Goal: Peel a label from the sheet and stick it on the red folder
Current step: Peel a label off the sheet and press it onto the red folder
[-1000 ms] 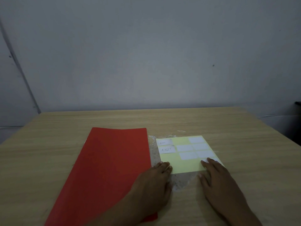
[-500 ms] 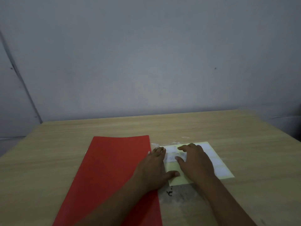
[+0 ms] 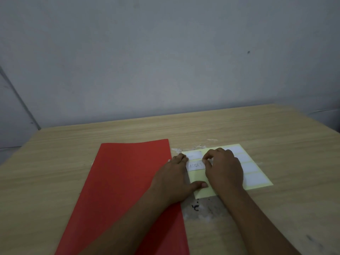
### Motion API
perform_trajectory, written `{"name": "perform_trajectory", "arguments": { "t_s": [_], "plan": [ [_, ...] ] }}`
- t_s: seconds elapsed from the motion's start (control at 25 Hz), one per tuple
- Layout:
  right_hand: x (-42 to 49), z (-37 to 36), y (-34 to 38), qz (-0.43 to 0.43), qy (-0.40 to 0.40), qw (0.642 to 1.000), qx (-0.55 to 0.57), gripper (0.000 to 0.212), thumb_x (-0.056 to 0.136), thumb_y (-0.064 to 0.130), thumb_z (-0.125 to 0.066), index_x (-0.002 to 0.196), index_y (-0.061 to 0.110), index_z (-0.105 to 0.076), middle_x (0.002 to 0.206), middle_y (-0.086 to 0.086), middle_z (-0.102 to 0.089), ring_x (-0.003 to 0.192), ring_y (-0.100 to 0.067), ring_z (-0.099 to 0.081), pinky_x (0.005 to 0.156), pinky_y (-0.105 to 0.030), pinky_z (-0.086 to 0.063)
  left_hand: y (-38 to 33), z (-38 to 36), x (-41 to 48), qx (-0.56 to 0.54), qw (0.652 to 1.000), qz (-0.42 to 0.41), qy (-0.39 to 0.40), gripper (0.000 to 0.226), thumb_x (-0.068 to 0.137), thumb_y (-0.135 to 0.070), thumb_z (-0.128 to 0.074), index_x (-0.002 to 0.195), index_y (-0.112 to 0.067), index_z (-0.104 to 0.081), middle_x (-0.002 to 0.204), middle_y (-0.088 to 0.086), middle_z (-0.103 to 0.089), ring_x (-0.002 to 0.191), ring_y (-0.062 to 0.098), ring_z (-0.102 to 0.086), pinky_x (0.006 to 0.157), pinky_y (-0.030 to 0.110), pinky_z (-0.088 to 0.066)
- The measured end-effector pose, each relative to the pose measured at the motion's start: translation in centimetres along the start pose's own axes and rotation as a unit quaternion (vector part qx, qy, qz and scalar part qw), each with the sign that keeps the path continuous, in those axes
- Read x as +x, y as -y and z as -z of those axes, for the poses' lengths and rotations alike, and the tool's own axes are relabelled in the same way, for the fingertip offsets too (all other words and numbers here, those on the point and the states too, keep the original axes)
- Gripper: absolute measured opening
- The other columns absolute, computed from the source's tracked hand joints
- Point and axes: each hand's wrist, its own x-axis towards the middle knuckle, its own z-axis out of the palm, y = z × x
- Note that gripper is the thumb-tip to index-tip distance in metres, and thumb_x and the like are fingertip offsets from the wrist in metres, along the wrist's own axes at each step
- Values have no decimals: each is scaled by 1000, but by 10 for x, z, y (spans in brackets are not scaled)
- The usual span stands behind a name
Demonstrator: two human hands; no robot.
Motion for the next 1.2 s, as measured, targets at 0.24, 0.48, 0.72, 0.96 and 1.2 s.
{"name": "perform_trajectory", "arguments": {
  "t_s": [0.24,0.48,0.72,0.96,1.2],
  "plan": [
    [-5,4,-4,3,-11,999,53,6,90,24,-62,86,25,-66,88,5,-63,86,-20,-55,72,-35,-43,0,5,6,-2,1000,-17,-14,101,61,-90,-50,136,-22,-45,135,-9,-48,120,13,-50,95,33,-46],
    [-6,7,-4,-13,-18,996,85,7,91,22,-61,86,25,-64,89,7,-61,85,-18,-56,68,-34,-45,-1,11,5,-20,1000,2,-4,108,56,-90,-54,139,-21,-45,138,-7,-48,123,14,-49,99,38,-46],
    [2,22,3,-30,-29,991,126,18,89,17,-64,77,30,-61,84,6,-62,83,-24,-60,68,-38,-49,1,26,3,-75,997,19,-1,100,66,-73,-67,141,-11,-46,145,3,-49,129,22,-48,106,37,-42],
    [15,35,35,-15,-13,992,127,15,87,22,-67,73,29,-64,77,9,-67,73,-24,-62,64,-36,-47,29,55,-10,-255,941,86,-207,30,89,-36,-61,104,-15,-76,94,5,-77,81,5,-69,81,32,-55],
    [12,8,106,36,52,990,126,9,85,26,-66,76,28,-66,77,9,-66,77,-24,-62,65,-32,-46,81,84,-36,-338,893,180,-235,38,82,-52,-68,69,-17,-75,57,-2,-72,51,4,-68,59,22,-55]
  ]
}}
